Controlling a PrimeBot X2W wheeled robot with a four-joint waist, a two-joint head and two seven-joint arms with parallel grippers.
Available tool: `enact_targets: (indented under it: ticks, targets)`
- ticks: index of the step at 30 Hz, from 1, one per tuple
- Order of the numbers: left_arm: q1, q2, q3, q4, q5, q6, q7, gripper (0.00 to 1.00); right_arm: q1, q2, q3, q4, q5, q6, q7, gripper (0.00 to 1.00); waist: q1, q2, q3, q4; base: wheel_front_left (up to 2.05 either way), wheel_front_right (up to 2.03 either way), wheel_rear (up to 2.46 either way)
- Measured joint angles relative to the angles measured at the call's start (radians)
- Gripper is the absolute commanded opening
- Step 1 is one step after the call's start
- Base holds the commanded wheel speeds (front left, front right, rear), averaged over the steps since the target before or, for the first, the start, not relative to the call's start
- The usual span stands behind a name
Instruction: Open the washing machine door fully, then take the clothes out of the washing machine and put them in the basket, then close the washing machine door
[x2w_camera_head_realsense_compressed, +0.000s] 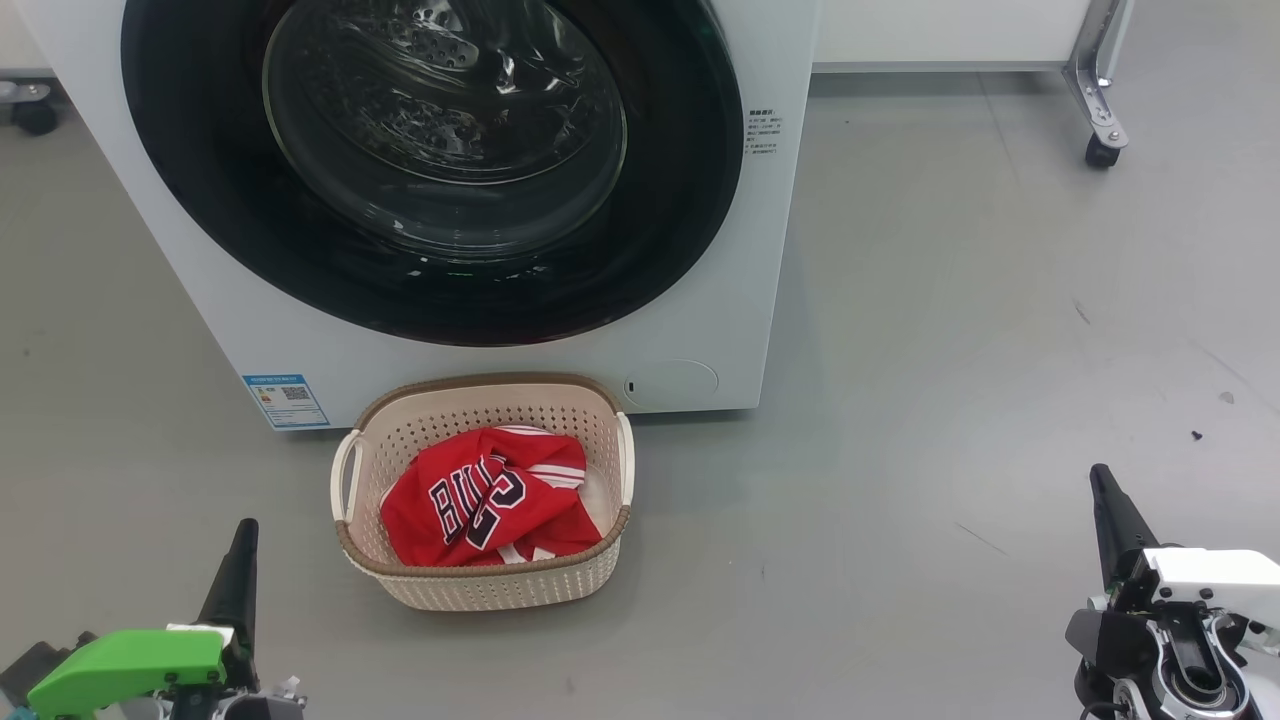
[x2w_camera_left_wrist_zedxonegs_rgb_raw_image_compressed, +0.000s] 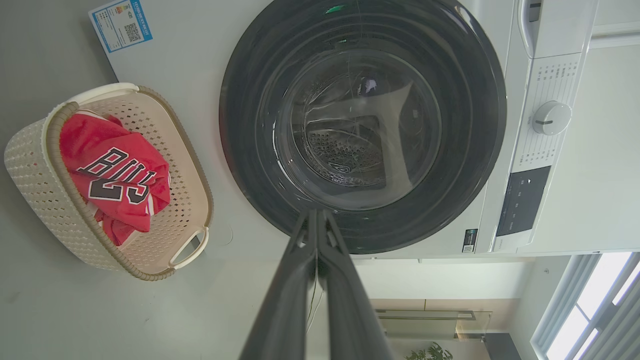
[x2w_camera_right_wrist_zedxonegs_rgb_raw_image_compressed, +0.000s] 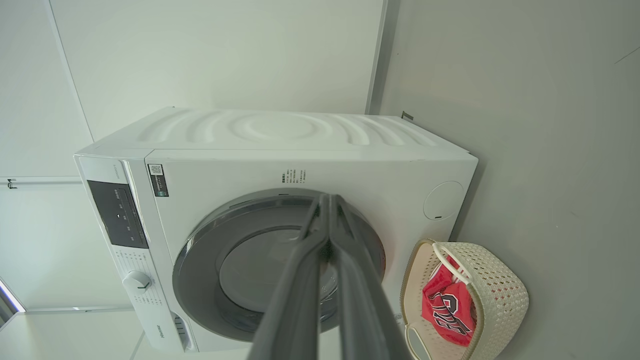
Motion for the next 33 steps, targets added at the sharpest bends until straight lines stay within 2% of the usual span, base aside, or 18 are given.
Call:
enact_targets:
  ticks: [33]
  targets:
    - [-0.001, 0.0, 0.002, 0.002, 0.0, 0.0, 0.0, 0.0, -0.001, 0.0, -0.004, 0.006, 0.0, 0.001, 0.007, 0.0, 0.0, 0.0, 0.0, 0.0, 0.0, 0.0, 0.0]
